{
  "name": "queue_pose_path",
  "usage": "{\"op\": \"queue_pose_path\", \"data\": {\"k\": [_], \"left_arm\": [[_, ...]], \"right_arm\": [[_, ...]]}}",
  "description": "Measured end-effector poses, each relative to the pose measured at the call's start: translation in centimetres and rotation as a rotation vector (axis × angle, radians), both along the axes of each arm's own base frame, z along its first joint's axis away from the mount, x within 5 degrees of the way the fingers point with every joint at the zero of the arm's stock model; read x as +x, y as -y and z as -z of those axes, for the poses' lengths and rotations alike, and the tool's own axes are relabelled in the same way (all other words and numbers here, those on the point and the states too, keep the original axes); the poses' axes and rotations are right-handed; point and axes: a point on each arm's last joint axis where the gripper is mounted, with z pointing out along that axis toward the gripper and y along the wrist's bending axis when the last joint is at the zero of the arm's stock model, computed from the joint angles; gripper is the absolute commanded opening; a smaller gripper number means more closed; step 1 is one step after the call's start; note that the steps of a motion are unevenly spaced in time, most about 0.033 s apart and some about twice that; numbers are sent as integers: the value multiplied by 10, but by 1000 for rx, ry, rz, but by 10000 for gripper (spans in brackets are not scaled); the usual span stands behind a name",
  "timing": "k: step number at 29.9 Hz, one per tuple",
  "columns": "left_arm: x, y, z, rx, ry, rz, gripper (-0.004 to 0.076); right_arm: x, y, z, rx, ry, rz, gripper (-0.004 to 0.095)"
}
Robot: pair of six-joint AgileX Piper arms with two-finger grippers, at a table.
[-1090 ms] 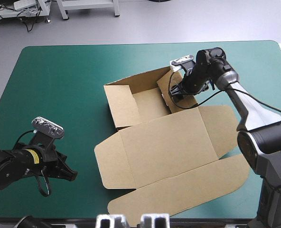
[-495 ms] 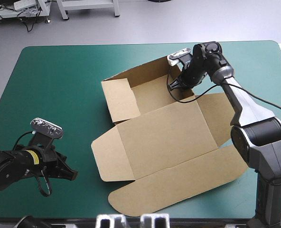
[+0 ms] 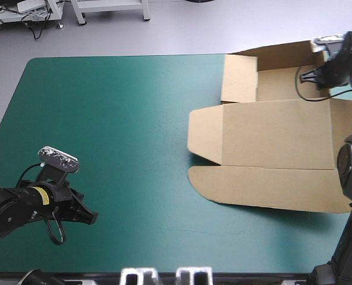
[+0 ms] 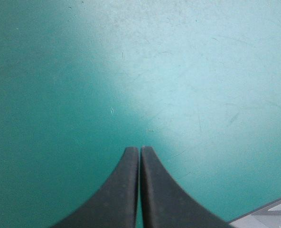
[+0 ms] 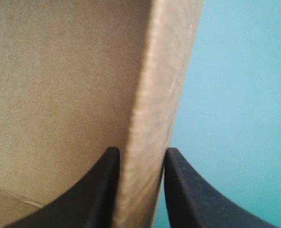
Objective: Fold the box
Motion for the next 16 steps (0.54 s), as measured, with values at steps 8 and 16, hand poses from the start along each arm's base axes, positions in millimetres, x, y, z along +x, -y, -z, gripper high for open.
{"op": "queue_pose_path", "data": {"k": [8,16], "left_arm": [[1,1,-1,-8,16,1,-3],[4,2,-3,-23,52,2,-3]], "right_arm": [[-23,99,5,40,34,199,-19],[-14,125,55,129,-49,226,216]]}}
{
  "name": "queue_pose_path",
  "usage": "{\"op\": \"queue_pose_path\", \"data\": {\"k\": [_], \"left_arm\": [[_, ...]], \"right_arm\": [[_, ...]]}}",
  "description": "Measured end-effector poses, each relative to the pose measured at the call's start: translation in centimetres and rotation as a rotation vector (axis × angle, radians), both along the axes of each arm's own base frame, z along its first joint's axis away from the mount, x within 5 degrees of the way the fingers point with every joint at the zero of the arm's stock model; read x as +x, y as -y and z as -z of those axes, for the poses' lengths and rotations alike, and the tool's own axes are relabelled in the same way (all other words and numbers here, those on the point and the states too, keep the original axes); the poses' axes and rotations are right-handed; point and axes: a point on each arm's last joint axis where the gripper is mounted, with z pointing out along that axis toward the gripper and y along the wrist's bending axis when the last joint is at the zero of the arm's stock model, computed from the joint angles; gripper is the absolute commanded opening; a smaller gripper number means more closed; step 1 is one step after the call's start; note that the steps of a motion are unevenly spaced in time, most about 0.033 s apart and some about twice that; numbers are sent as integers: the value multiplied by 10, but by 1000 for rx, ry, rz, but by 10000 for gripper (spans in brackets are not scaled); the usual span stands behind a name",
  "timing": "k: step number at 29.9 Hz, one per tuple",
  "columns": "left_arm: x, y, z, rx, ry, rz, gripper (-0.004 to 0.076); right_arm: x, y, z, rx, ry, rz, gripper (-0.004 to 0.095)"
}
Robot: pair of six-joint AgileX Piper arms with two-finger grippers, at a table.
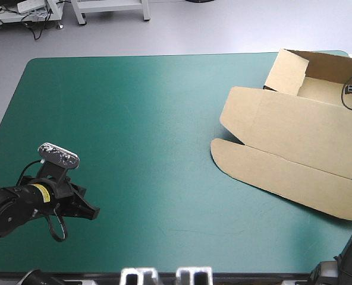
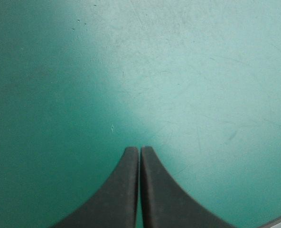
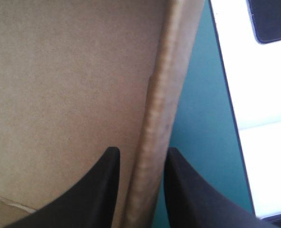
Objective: Fold the box
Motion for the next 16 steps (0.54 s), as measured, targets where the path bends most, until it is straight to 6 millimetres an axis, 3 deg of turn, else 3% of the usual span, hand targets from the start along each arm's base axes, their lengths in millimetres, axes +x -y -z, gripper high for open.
{"op": "queue_pose_path", "data": {"k": [3,6,11,14,16], "left_arm": [[0,0,0,0,1,0,-3],[0,0,0,-1,1,0,-3],[0,0,0,-1,1,0,-3],[0,0,0,-2,1,0,-3],[0,0,0,-3,1,0,-3]], "right_arm": [[2,0,4,4,2,-26,529],[3,0,3,-11,13,-35,733],[1,5,-10,-74,31,9,741],[-3,5,-41,-117,99,32,738],[-9,-1,-72,-125,179,38,738]]}}
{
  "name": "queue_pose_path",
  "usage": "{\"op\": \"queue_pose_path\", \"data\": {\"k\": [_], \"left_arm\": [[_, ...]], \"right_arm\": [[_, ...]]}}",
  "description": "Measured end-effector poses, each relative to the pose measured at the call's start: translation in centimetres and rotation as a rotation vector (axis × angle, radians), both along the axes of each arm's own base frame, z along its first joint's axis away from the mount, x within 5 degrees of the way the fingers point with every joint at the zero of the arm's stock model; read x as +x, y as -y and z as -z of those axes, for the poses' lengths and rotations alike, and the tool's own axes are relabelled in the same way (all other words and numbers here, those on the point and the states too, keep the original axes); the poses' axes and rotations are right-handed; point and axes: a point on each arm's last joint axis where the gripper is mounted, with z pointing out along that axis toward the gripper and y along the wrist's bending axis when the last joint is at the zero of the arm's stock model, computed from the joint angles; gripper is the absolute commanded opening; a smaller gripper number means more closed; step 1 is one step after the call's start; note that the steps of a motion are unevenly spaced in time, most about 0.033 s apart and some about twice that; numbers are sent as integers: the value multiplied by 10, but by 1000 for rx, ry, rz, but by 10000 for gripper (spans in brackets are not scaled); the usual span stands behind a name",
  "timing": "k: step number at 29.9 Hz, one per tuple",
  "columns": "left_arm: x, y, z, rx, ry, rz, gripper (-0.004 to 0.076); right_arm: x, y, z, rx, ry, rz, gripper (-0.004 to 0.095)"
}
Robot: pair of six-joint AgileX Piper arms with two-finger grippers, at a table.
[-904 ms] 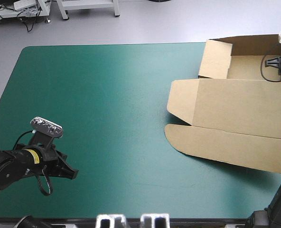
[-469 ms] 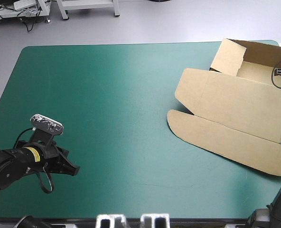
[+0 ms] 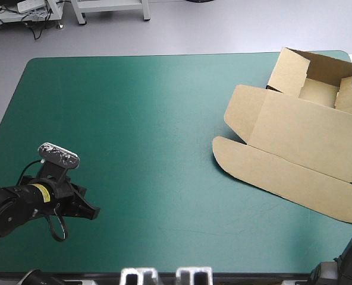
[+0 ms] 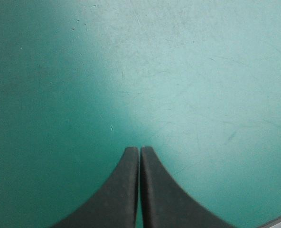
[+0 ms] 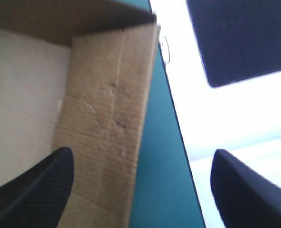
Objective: Fold the box
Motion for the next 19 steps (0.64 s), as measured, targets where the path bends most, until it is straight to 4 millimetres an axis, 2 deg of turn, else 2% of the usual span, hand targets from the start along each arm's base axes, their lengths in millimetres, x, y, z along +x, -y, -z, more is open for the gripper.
{"op": "queue_pose_path", "data": {"k": [2,3,5,10,14,18,19], "left_arm": [[0,0,0,0,0,0,-3],[0,0,0,0,0,0,-3],[0,0,0,0,1,0,-3],[1,0,-1,-6,15,1,-3],[2,1,-2,-13,28,1,-3],[3,2,-2,-20,43,2,-3],[3,2,-3,-21,44,2,-3]], "right_arm": [[-10,-13,-39,39,109,-26,738],[-14,-18,-52,50,147,-44,733],[-29,-38,-91,94,276,-130,681],[-65,-88,-155,109,456,-297,443],[-90,-134,-186,135,539,-418,214],[-102,-193,-193,177,539,-602,-16],[-105,-206,-190,179,521,-643,-17]]}}
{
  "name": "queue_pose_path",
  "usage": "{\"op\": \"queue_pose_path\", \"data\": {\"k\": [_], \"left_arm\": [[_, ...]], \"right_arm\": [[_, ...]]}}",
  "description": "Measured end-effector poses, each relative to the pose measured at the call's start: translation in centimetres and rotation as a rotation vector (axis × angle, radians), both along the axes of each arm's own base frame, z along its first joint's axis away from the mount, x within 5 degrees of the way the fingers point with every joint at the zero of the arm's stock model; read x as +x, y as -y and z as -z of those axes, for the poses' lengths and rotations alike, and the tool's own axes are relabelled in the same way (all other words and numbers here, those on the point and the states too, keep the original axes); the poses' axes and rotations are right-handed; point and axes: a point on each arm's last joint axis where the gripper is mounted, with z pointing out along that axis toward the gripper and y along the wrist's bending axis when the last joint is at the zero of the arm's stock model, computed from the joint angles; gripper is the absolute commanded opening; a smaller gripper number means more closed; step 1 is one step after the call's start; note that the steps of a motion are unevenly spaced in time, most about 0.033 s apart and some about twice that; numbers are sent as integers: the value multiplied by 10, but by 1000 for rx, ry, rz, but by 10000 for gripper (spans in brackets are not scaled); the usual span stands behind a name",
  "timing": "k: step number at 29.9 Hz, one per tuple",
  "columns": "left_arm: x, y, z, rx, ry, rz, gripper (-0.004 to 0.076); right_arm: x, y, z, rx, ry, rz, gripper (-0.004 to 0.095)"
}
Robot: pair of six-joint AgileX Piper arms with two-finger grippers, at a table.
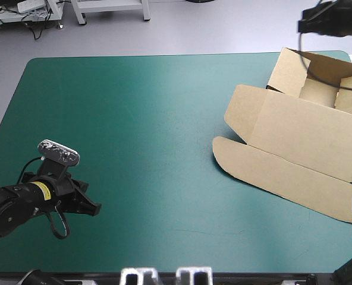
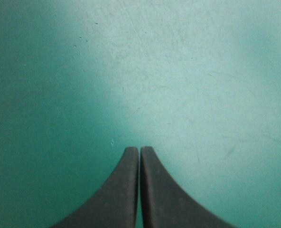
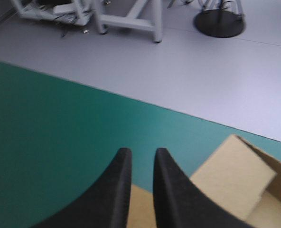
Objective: Fold the box
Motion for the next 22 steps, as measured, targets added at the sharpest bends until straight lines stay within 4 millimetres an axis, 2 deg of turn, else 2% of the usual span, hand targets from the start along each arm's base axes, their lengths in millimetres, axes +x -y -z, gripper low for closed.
{"op": "queue_pose_path", "data": {"k": [1,5,9,11,17,22], "left_arm": [[0,0,0,0,0,0,-3],[0,0,0,1,0,0,-3],[0,0,0,1,0,0,-3],[0,0,0,1,0,0,-3],[0,0,0,-3,-2,1,-9],[0,0,0,-2,-5,1,-9]], "right_arm": [[-3,-20,4,-23,-17,-58,-18],[-19,-66,39,-170,-144,-156,-19],[-43,-89,80,-271,-287,-212,-17],[-58,-90,100,-284,-363,-220,-17],[-114,-70,146,-301,-514,-163,-17],[-164,-55,177,-281,-513,-128,-17]]}}
